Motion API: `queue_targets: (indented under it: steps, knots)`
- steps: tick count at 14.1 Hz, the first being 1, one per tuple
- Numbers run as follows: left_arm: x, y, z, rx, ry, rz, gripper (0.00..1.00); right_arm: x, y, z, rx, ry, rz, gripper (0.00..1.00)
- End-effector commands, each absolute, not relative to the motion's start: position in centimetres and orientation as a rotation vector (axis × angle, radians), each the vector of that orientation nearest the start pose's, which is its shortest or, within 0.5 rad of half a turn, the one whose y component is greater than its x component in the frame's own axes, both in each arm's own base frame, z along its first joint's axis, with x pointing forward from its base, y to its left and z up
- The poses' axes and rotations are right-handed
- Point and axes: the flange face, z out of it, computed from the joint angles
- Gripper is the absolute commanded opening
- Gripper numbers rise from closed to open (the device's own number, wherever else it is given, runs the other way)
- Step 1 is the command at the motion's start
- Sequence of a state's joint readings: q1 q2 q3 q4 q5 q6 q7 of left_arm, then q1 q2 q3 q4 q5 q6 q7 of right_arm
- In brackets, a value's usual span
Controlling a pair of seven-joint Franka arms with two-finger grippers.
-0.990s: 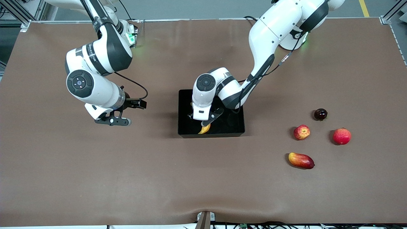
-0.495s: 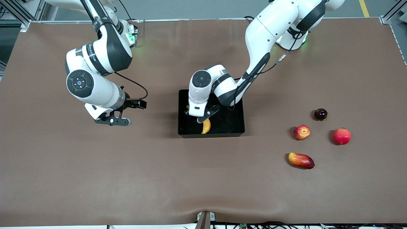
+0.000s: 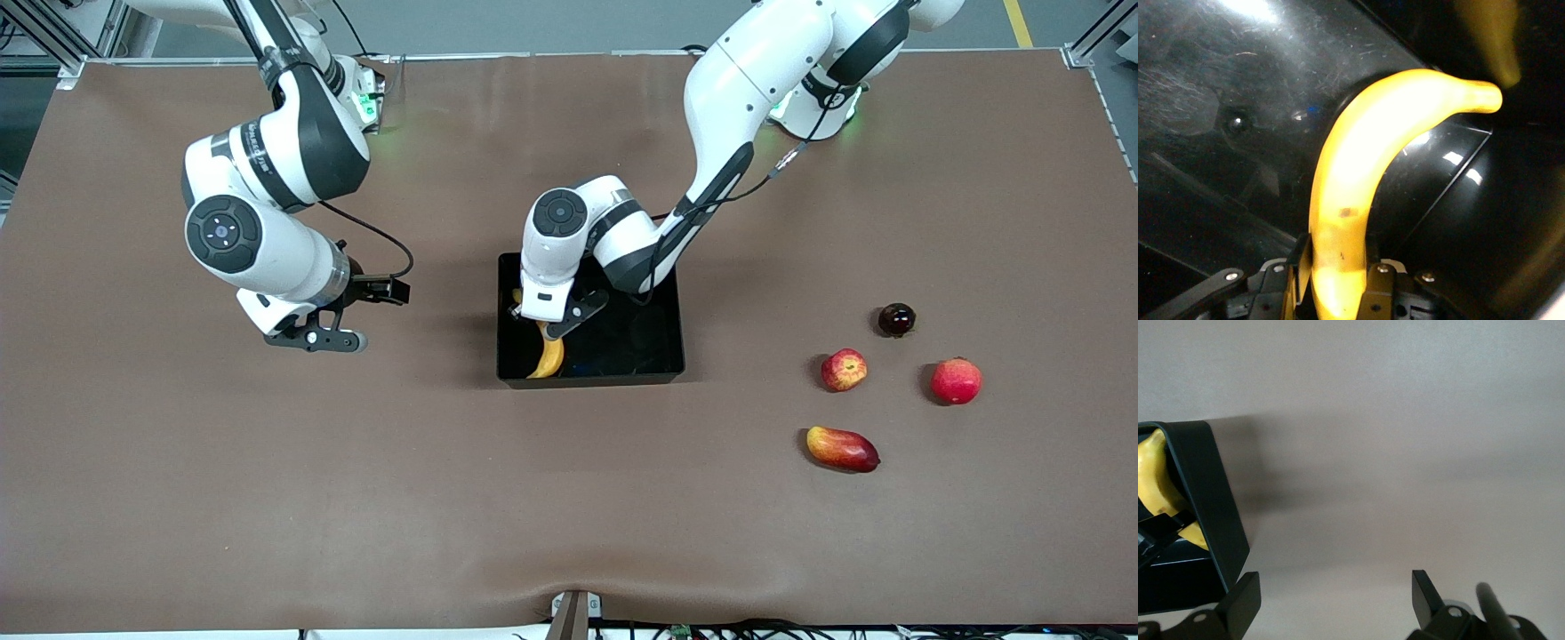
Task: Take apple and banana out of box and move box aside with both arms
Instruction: 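Carry the banana out of the tray beside the mango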
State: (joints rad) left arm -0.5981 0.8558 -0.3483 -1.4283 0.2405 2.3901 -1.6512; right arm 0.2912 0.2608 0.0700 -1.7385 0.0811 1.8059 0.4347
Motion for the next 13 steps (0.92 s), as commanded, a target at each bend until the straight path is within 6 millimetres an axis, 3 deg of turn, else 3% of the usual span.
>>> queue_targets:
  steps: [1,4,7,9,11,13]
  knots:
    - [48.5,-56.8,24.8,-3.162,-1.123,0.010,0.00,56.5,21.6,41.7,-3.118,0.180,0.312,1.00]
    - [48.5,-57.8,27.6,-3.181,-1.178,0.048,0.00,56.6,21.5,41.7,-3.117,0.182,0.310,1.00]
    - [49.1,-56.9,31.4,-3.150,-1.183,0.038,0.00,56.7,22.0,41.9,-3.111,0.177,0.277,1.00]
    - [50.6,-54.9,34.6,-3.109,-1.192,0.006,0.00,56.9,22.4,41.9,-3.096,0.177,0.252,1.00]
    - [52.9,-50.9,38.3,-3.081,-1.149,-0.031,0.00,56.9,23.5,41.6,-3.093,0.152,0.228,1.00]
    - [55.0,-46.6,39.4,-3.039,-1.007,-0.014,0.00,57.3,24.1,41.1,-3.085,0.145,0.191,1.00]
